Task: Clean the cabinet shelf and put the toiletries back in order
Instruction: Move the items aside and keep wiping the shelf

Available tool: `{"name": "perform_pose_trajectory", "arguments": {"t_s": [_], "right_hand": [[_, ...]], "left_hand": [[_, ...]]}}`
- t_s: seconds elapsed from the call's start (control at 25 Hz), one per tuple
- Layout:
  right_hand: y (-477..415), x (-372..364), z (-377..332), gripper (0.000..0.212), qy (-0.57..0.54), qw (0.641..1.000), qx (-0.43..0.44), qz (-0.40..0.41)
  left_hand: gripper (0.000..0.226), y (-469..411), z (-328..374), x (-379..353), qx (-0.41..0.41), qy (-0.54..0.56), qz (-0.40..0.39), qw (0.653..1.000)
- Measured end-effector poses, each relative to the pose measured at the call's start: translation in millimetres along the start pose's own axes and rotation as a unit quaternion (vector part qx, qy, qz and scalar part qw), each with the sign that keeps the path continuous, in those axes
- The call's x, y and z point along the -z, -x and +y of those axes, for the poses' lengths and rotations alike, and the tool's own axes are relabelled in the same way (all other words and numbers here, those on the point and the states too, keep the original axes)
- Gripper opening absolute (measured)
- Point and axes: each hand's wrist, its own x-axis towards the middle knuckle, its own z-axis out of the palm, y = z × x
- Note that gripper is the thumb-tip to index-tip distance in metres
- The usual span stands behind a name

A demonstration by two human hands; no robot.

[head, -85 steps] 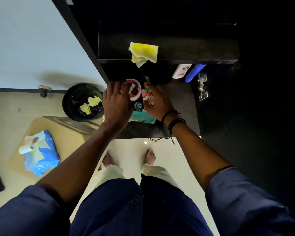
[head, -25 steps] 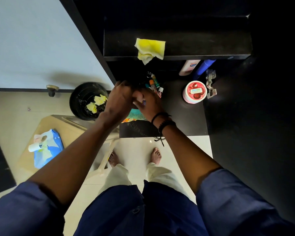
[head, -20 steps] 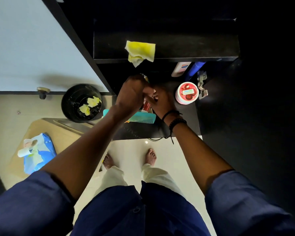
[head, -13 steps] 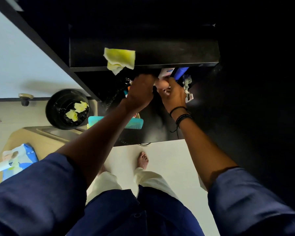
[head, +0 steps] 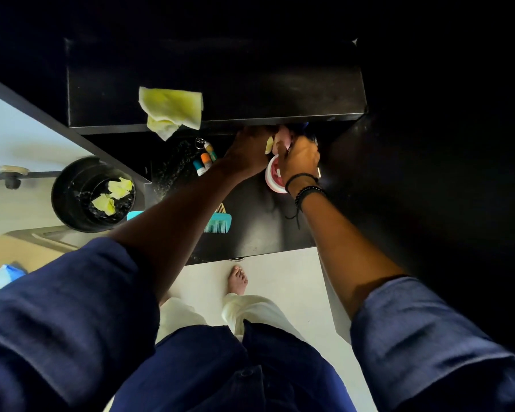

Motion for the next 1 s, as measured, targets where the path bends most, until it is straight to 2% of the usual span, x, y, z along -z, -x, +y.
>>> {"name": "perform_pose_trajectory", "arguments": {"t_s": [0.16,0.36,0.56,0.72,0.8,1.0], "right_hand": [[2,2,2,0.03,-0.007,1.0,-0.003,0.002],[16,-1,5,0.023,-0.055,0.997,0.019,0.052],[32,-12,8,0.044,-0.029,0.985,0.122,0.119],[41,-23,10,0.056,-0.092,0.985,0.119,0.086],[43,-25,10,0.057,-0.1,0.986,0.117,0.07],[50,-33,9,0.043,-0.072,0.986,0.15,0.018]], "left_hand": [[0.055,5,-2,-4,-0.005,0.029,-0.002,1.0],[0.057,18,0,6,-0.029,0.064,-0.003,0.997],[0.067,26,1,14,-0.028,0.082,-0.028,0.996],[0.072,27,-4,10,-0.041,0.143,-0.064,0.987],[0.069,27,-7,7,-0.02,0.147,-0.066,0.987],[0.072,41,-24,3,0.04,0.119,-0.026,0.992]]}}
